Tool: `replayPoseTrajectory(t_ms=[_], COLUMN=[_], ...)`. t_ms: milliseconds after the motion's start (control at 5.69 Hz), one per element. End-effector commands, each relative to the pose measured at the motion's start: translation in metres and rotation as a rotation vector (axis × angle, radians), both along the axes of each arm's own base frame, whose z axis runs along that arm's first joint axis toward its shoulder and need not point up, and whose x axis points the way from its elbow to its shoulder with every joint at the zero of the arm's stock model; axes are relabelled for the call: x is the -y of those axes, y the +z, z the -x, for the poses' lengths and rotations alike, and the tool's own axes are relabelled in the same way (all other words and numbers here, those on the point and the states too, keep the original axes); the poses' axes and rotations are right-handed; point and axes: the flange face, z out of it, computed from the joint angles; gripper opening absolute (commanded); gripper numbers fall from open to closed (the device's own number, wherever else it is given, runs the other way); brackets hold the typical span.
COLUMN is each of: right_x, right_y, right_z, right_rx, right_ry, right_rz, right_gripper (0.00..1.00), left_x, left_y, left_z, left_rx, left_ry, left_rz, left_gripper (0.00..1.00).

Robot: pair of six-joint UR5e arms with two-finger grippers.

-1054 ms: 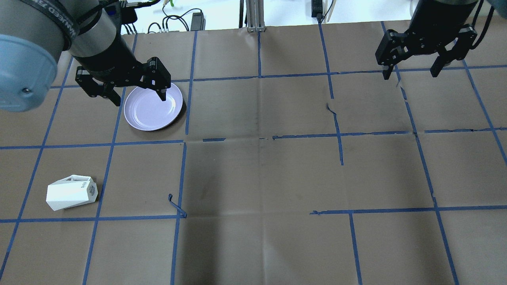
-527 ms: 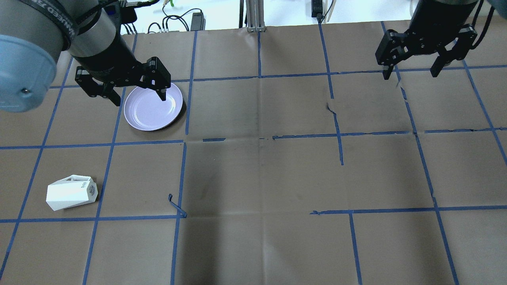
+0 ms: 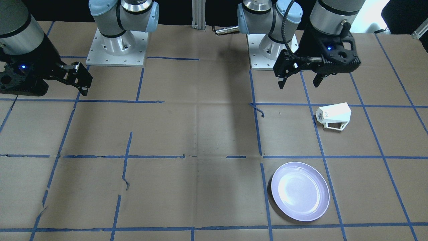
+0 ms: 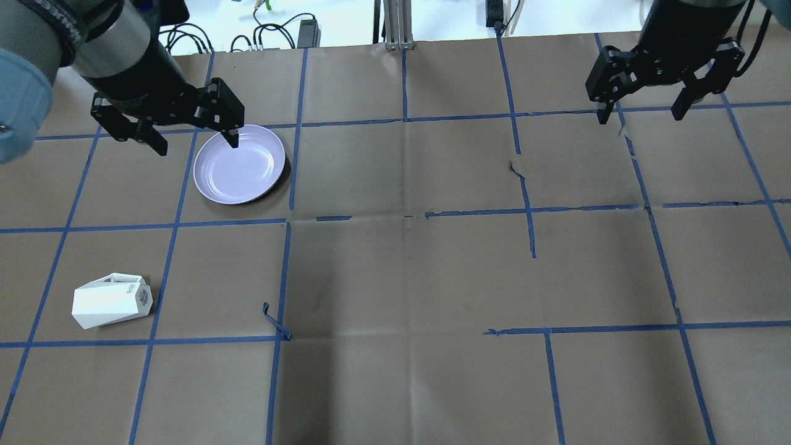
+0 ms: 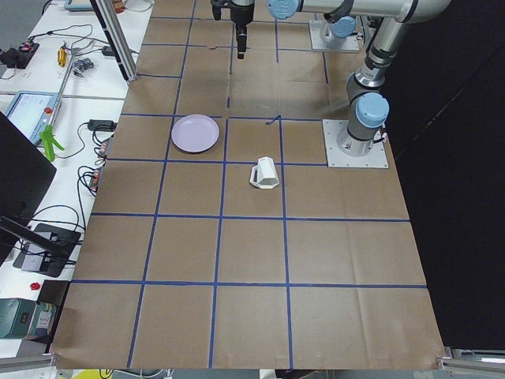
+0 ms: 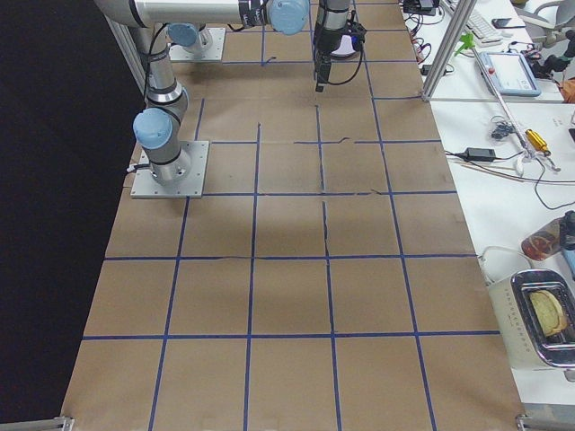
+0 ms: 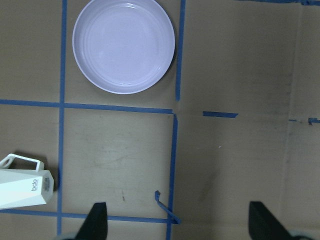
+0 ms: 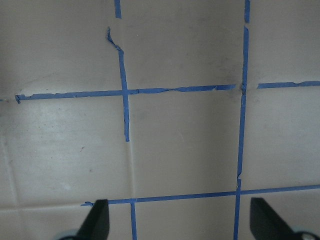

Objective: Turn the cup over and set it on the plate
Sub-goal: 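Move the left gripper away from the lavender plate toward the white mug, then lower the left gripper beside the white mug lying on its side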

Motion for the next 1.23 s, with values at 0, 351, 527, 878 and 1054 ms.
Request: replayPoseTrajectory(t_ms=[0, 351, 527, 878, 1054], right_x=[0.000, 0.000, 0.000, 0.000, 0.000], right_y=[0.000, 0.000, 0.000, 0.000, 0.000], right_z=[0.000, 0.000, 0.000, 0.000, 0.000], right_rx=[0.000, 0.000, 0.000, 0.000, 0.000], right_ry=[0.000, 0.000, 0.000, 0.000, 0.000], right_rz=[0.001, 0.000, 0.000, 0.000, 0.000], right_gripper=[1.00, 1.00, 1.00, 1.00, 1.00], left_x=[-0.004, -0.022, -0.034, -0.071, -0.088], left_y=[0.003, -0.004, -0.006, -0.028, -0.050], left_z=[-0.079, -0.155, -0.196, -0.309, -0.353], left_rx=[0.004, -0.016, -0.071, -0.304, -0.421], left_ry=[-0.045, -0.142, -0.182, -0.171, -0.173], left_rz=[-0.042, -0.088, -0.101, -0.018, 0.025], left_gripper=[0.98, 0.98, 0.98, 0.98, 0.98])
